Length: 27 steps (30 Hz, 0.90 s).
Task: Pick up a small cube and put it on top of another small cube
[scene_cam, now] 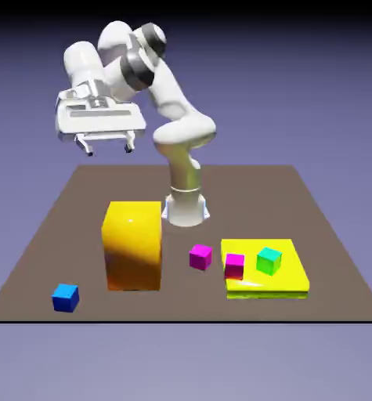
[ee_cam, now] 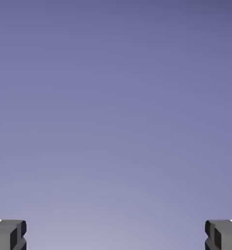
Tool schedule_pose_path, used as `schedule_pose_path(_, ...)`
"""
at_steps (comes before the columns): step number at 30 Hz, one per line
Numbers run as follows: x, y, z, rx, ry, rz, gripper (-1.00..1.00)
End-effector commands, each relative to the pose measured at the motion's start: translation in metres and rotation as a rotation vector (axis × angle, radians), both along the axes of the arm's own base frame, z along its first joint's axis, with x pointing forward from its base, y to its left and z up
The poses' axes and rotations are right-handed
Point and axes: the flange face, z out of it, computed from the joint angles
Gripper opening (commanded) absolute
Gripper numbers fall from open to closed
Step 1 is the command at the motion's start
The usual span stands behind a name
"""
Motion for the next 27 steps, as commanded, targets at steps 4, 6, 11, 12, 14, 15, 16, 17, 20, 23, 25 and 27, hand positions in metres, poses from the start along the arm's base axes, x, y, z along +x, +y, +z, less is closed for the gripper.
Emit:
schedule_pose_path(4, 0.011, -0.033, -0.026, -0.009, 0.009, 0.075, 0.00)
schedule_pose_path(6, 0.016, -0.048, -0.041, -0.014, 0.015, 0.113, 0.00)
schedule_pose_path(11, 0.028, -0.083, -0.087, -0.027, 0.035, 0.213, 0.00)
schedule_pose_path(12, 0.030, -0.089, -0.097, -0.030, 0.039, 0.233, 0.00)
schedule_pose_path(14, 0.033, -0.101, -0.118, -0.036, 0.049, 0.275, 0.00)
schedule_pose_path(15, 0.035, -0.107, -0.129, -0.039, 0.055, 0.296, 0.00)
schedule_pose_path(16, 0.036, -0.113, -0.140, -0.043, 0.060, 0.318, 0.00)
schedule_pose_path(17, 0.038, -0.118, -0.151, -0.046, 0.066, 0.340, 0.00)
schedule_pose_path(20, 0.040, -0.133, -0.185, -0.057, 0.085, 0.407, 0.00)
schedule_pose_path(23, 0.041, -0.147, -0.220, -0.068, 0.105, 0.477, 0.00)
schedule_pose_path(25, 0.040, -0.155, -0.243, -0.076, 0.120, 0.525, 0.00)
schedule_pose_path(27, 0.038, -0.163, -0.265, -0.084, 0.135, 0.574, 0.00)
